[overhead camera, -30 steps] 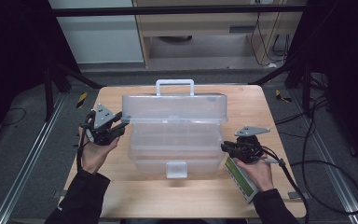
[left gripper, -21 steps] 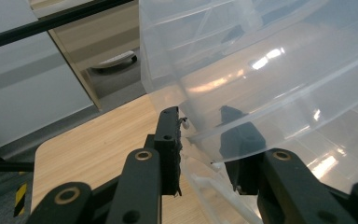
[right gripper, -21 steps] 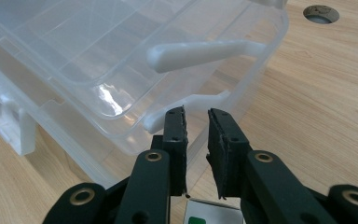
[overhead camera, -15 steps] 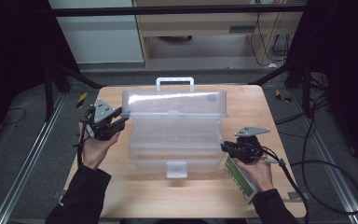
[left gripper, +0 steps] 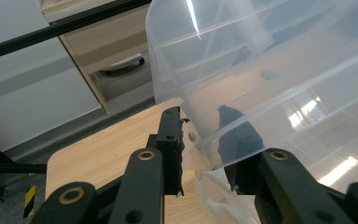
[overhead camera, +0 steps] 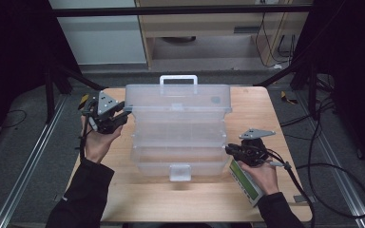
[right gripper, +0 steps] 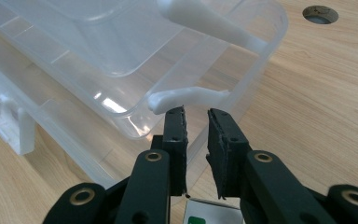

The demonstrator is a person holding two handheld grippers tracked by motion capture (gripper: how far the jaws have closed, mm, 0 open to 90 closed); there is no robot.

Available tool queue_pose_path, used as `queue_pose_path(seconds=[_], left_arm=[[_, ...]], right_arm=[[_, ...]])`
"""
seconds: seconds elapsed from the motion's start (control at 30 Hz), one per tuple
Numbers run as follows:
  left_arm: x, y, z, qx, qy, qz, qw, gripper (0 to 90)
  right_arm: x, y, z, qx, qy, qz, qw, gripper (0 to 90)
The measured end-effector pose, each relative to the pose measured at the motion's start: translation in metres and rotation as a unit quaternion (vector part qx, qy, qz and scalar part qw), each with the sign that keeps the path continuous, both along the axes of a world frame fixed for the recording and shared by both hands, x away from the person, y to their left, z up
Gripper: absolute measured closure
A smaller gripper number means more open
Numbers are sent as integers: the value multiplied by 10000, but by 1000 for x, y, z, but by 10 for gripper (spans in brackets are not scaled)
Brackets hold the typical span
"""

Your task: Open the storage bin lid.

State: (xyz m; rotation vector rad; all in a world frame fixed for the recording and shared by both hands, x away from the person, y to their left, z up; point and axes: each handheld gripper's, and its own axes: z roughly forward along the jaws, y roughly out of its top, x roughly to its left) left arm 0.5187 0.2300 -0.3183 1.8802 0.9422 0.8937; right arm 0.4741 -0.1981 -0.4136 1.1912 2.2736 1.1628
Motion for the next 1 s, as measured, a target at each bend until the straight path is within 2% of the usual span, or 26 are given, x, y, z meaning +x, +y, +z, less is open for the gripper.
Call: queue_pose_path(seconds=[0.53,0.57,0.83,0.87,0.9,1.0], left_arm=[[17,-3,9,-13,-26,129,9999,727],[19,-3,9,-21,-77,109,9999,728],[28,-3,13,-140,-14,118,9998,730],[28,-3,13,-154,55,136,9998,730],[30,-3,14,-138,-1,122,9998,731],[32,-4,15,-116,-8,134,9998,731]], right_arm=[[0,0,0,-36,-34,23,10000,774],[0,1,0,-33,-31,24,10000,773],[0,1,0,-36,-44,35,10000,771],[0,1,0,-38,-45,36,10000,771],[0,1,0,-35,-44,35,10000,771],[0,1,0,-35,-45,28,10000,771]])
